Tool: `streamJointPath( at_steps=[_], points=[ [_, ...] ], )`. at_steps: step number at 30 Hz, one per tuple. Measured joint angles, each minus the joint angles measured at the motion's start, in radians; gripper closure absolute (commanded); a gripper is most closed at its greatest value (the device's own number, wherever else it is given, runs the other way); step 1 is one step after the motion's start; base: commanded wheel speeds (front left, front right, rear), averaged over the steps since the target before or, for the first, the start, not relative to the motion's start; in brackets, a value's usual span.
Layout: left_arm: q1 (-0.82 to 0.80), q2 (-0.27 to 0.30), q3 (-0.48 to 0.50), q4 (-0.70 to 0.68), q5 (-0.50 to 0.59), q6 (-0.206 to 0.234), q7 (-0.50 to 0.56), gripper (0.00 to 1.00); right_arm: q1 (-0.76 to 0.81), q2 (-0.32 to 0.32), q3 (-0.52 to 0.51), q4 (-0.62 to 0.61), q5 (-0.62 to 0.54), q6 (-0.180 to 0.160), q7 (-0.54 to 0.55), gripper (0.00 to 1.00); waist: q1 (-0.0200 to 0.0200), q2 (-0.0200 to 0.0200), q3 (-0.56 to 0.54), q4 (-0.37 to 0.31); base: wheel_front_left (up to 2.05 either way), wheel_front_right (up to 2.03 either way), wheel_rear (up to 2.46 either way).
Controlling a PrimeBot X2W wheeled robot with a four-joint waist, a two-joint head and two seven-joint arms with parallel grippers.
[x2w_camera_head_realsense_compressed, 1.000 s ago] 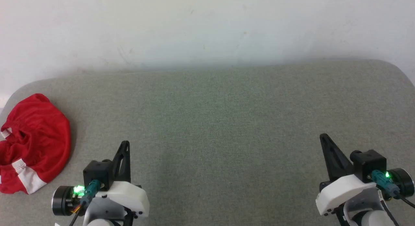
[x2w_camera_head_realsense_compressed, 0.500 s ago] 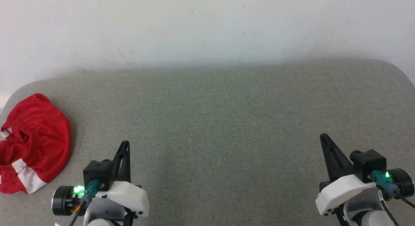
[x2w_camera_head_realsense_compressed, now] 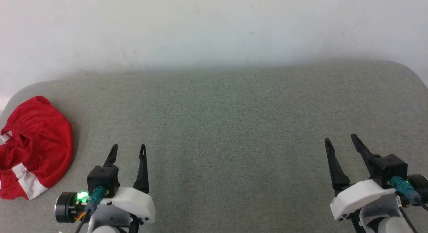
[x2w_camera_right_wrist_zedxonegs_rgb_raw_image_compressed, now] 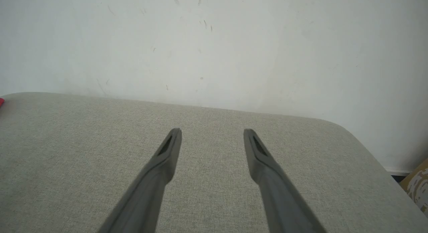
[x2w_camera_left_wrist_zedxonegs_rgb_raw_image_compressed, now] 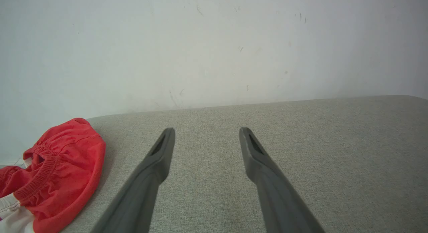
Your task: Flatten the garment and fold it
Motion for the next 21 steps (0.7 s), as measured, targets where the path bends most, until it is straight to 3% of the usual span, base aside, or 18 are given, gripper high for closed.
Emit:
streamJointPath(
  at_steps=[21],
  points=[
    [-0.004,0.011,-0.039,-0.001,0.000,0.084,-0.044,0.00,0.000,0.000,-0.030,-0.024,0.006,0.000,-0.044,0.00,0.0000,0.0000,0.016,0.067,0.00,0.00,0.00]
  ],
)
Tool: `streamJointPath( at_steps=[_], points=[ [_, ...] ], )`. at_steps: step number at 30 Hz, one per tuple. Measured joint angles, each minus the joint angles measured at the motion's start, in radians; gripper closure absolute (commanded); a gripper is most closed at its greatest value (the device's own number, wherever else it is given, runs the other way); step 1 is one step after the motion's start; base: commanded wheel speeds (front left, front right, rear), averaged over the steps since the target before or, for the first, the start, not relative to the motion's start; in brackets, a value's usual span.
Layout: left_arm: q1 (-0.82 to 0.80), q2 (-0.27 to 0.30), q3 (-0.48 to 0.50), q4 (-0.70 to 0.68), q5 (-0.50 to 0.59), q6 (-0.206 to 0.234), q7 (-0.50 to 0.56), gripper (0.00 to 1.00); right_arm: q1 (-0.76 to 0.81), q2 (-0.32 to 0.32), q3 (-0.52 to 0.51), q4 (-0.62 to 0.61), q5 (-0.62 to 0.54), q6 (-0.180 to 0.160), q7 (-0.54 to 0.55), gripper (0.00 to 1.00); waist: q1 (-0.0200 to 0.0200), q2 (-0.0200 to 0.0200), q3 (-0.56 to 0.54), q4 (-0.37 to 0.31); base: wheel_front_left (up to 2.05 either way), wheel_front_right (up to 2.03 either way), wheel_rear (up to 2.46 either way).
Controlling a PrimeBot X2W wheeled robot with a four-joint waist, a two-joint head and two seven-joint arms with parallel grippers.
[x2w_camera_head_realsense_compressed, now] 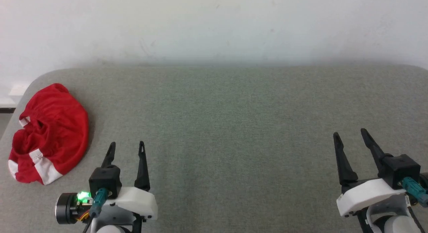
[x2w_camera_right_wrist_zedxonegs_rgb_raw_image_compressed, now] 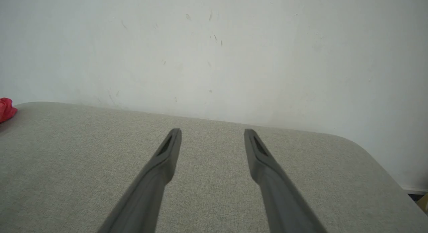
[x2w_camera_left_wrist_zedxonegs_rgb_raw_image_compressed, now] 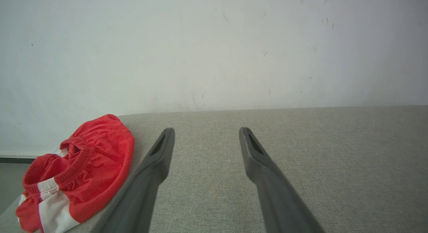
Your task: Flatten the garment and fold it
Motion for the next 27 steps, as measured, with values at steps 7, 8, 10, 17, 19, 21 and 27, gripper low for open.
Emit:
streamJointPath(
  at_steps=[7,8,10,17,19,21,27],
  points=[
    [0.000,0.004,-0.005,-0.001,0.000,0.029,-0.013,0.00,0.000,0.000,-0.005,-0.004,0.000,0.000,-0.012,0.00,0.0001,0.0000,0.005,0.042,0.00,0.00,0.00],
    [0.000,0.005,-0.005,-0.001,0.000,0.031,-0.016,0.00,0.000,0.000,-0.005,-0.006,0.000,0.000,-0.013,0.00,0.0000,0.0000,0.005,0.048,0.00,0.00,0.00],
    [0.000,0.006,-0.007,-0.001,0.000,0.039,-0.018,0.00,0.000,0.000,-0.006,-0.007,0.000,0.000,-0.019,0.00,0.0000,-0.0001,0.006,0.061,0.00,0.00,0.00],
    [0.000,0.007,-0.010,-0.002,0.000,0.064,-0.034,0.00,0.000,0.000,-0.012,-0.013,-0.001,0.000,-0.035,0.00,0.0001,0.0000,0.010,0.108,0.00,0.00,0.00],
    [0.000,0.008,-0.011,-0.002,0.000,0.068,-0.036,0.00,0.000,0.000,-0.014,-0.016,-0.002,0.000,-0.039,0.00,0.0000,0.0000,0.012,0.122,0.00,0.00,0.00],
    [0.000,0.009,-0.012,-0.002,-0.001,0.077,-0.042,0.00,0.000,0.000,-0.016,-0.018,-0.002,0.000,-0.043,0.00,0.0000,-0.0001,0.014,0.136,0.00,0.00,0.00],
    [-0.001,0.011,-0.012,-0.003,-0.001,0.097,-0.056,0.00,0.000,0.000,-0.026,-0.023,-0.002,0.000,-0.054,0.00,0.0001,-0.0001,0.020,0.180,0.00,0.00,0.00]
  ],
)
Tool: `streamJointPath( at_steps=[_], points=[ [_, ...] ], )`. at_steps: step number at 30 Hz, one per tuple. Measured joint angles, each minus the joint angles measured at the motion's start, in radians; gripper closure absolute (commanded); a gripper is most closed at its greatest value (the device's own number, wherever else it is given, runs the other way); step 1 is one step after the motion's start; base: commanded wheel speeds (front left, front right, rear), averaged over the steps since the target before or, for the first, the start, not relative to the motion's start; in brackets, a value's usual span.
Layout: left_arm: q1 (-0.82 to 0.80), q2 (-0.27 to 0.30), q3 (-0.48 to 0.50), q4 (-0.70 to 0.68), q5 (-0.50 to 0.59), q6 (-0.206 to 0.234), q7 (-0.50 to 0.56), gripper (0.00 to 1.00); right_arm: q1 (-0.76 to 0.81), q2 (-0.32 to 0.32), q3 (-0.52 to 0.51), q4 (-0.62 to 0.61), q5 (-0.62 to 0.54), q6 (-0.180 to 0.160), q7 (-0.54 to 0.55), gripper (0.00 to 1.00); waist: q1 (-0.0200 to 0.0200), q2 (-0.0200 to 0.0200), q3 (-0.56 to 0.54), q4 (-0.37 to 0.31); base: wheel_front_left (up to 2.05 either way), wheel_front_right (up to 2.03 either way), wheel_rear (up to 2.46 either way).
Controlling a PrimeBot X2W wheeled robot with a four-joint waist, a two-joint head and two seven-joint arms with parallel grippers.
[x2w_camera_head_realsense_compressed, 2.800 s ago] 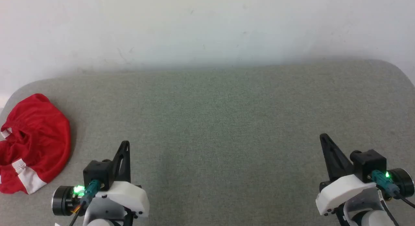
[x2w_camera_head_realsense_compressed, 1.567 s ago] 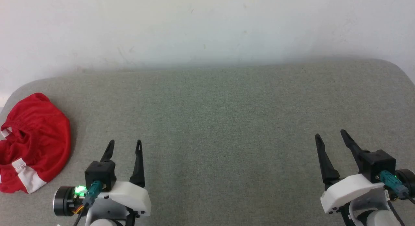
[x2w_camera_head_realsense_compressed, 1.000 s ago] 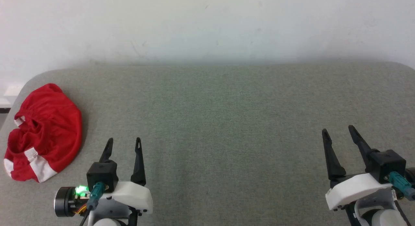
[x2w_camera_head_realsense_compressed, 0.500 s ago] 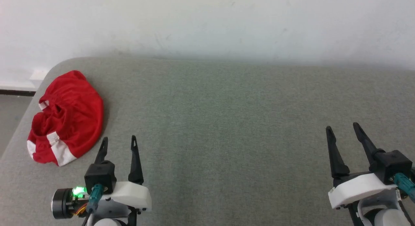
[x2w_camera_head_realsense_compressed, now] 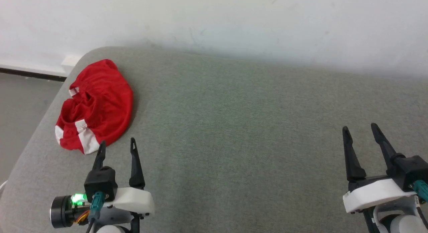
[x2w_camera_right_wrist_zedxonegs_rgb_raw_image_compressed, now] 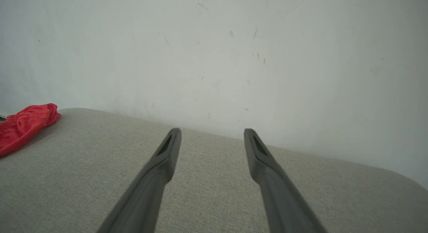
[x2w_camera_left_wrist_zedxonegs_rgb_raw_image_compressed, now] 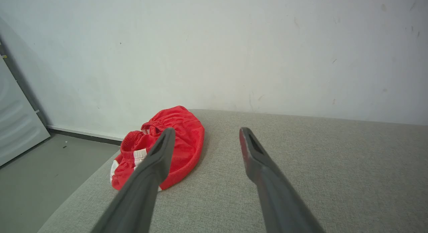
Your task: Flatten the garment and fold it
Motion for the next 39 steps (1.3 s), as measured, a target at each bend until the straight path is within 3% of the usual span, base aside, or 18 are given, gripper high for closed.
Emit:
streamJointPath(
  at_steps=[19,25,28,39],
  points=[
    [-0.024,0.005,0.038,0.004,-0.028,0.039,-0.036,0.00,0.000,0.001,-0.028,-0.020,-0.008,0.000,-0.040,0.00,0.0000,0.0001,0.039,0.116,0.00,0.00,0.00],
    [-0.102,0.049,0.095,0.027,-0.037,0.036,-0.049,0.00,-0.004,0.001,-0.043,-0.035,-0.022,0.000,-0.053,0.00,0.0000,0.0000,0.069,0.137,0.00,0.00,0.00],
    [-0.157,0.078,0.131,0.055,-0.048,0.027,-0.057,0.00,-0.012,0.001,-0.047,-0.043,-0.029,0.000,-0.060,0.00,0.0000,0.0000,0.088,0.146,0.00,0.00,0.00],
    [-0.457,0.203,0.168,0.321,-0.121,-0.098,-0.064,0.00,-0.083,0.002,-0.065,-0.082,-0.081,0.000,-0.081,0.00,0.0001,0.0000,0.198,0.162,0.00,0.00,0.00]
  ],
)
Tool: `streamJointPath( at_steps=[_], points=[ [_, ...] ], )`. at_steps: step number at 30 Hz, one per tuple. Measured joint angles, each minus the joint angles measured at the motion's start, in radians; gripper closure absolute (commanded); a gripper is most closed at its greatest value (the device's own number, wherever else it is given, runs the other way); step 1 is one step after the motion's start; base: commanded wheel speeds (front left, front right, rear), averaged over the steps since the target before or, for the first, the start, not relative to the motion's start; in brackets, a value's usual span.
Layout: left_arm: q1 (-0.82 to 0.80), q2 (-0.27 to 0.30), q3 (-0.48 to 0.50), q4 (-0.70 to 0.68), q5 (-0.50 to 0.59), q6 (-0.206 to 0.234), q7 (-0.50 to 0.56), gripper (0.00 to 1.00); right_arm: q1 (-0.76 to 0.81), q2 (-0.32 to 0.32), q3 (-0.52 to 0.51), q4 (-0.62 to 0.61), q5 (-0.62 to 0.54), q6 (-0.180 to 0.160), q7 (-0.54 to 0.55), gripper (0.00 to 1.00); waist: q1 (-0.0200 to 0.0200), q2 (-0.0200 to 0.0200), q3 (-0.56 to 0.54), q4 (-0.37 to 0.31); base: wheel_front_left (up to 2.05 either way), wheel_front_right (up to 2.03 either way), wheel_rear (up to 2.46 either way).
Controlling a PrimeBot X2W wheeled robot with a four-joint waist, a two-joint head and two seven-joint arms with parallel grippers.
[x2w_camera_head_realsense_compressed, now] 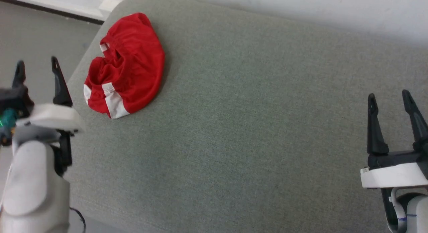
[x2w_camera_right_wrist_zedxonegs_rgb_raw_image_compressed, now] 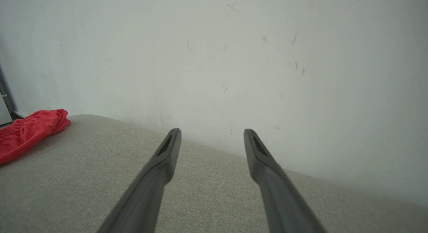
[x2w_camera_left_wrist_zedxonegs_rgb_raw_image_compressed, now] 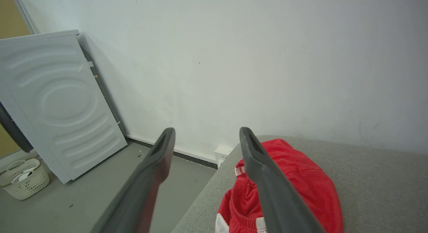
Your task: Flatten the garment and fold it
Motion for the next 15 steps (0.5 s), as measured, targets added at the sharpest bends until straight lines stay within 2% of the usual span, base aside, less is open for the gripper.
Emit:
streamJointPath(
  at_steps=[5,9,15],
  points=[
    [-0.169,0.056,-0.026,0.119,-0.033,-0.091,0.058,0.00,-0.030,0.000,-0.008,-0.018,-0.029,0.000,-0.010,0.00,0.0000,0.0000,0.063,0.005,0.00,0.00,0.00],
    [-0.295,0.091,-0.054,0.218,-0.061,-0.169,0.149,0.00,-0.063,0.000,-0.006,-0.028,-0.046,0.000,-0.019,0.00,0.0000,0.0000,0.116,0.008,0.00,0.00,0.00],
    [-0.461,0.119,-0.098,0.358,-0.156,-0.227,0.347,0.00,-0.102,0.001,-0.008,-0.053,-0.070,0.000,-0.033,0.00,0.0001,0.0000,0.191,0.001,0.00,0.00,0.00]
  ],
)
